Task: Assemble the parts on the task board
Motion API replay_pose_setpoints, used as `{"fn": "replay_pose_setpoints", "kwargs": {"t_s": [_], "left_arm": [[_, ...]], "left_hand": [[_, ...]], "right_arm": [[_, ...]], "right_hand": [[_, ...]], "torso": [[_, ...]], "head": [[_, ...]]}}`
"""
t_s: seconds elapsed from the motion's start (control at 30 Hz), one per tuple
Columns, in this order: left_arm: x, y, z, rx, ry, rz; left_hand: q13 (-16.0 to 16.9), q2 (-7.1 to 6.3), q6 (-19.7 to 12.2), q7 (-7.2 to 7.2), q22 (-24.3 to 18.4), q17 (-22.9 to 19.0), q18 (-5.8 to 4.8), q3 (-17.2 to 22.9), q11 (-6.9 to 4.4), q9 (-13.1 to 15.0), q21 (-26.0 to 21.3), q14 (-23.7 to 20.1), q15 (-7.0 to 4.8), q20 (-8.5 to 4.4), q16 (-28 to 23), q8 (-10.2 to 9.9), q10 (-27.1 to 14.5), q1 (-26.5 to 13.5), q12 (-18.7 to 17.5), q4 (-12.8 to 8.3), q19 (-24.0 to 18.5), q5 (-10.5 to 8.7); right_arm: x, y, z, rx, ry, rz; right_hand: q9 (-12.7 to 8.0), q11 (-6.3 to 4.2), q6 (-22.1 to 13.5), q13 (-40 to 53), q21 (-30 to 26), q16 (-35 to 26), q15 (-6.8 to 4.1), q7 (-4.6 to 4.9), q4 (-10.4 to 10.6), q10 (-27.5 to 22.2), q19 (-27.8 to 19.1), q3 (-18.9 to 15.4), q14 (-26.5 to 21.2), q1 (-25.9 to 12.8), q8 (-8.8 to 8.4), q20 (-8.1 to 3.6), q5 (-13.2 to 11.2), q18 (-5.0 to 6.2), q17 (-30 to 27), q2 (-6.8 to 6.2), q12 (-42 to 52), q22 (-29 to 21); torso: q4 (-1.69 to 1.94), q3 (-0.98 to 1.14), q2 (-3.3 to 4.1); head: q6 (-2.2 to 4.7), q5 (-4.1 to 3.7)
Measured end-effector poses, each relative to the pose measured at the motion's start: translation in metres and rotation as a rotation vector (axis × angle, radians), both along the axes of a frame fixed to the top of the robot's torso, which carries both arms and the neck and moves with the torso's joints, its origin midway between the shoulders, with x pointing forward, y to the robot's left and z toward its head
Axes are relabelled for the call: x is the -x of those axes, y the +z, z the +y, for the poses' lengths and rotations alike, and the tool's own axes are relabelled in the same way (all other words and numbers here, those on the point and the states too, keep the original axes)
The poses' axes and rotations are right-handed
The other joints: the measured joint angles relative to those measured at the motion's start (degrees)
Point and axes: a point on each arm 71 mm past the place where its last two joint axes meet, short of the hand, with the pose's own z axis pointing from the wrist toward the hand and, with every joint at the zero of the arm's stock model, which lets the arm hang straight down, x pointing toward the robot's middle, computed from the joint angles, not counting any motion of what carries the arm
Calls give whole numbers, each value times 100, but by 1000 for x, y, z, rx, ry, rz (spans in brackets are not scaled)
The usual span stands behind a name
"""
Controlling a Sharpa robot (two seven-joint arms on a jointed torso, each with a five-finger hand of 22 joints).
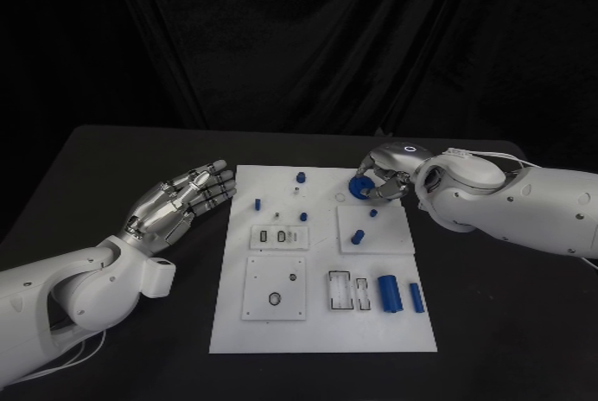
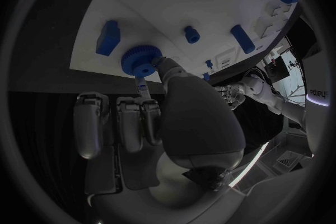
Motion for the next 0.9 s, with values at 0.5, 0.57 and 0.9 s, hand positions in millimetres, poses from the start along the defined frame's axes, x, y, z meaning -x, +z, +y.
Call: {"fn": "replay_pose_setpoints", "kwargs": {"t_s": [0.5, 0.57, 0.9], "left_arm": [[1, 0, 0, 1, -1, 0], [0, 0, -1, 1, -1, 0], [-1, 0, -4, 2, -6, 0]], "left_hand": [[0, 0, 0, 0, 0, 6, 0, 24, 0, 0, 0, 22, 22, 0, 27, 0, 0, 0, 0, -23, 0, 22], [0, 0, 0, 0, 0, 5, 0, 23, 0, 0, 0, 22, 22, 0, 27, 0, 0, 0, 0, -23, 0, 22], [0, 0, 0, 0, 1, 10, 0, 55, 0, 0, 0, 22, 22, 0, 67, 0, 0, 0, 0, -23, 0, 22]], "right_arm": [[14, 21, 45, -51, 125, -56], [14, 23, 56, -55, 152, -62], [6, 25, 99, -56, 240, -83]], "right_hand": [[0, 0, -39, 0, 0, 0, 0, -40, -22, 0, 0, -22, 0, -34, 6, 0, -246, 0, 0, 49, 0, 0], [0, 0, -39, 0, 0, 0, 0, -40, -22, 0, 0, -23, 0, -42, 6, 0, -246, 1, 0, 57, 0, -1], [1, 0, -49, -1, 0, -2, 0, -51, -23, 0, 0, -24, 1, -58, 6, 0, -290, 1, -1, 70, 0, -1]], "torso": [[3, -4, 0], [3, -7, -1], [1, -13, -10]], "head": [[-30, -20], [-31, -30], [-25, -81]]}}
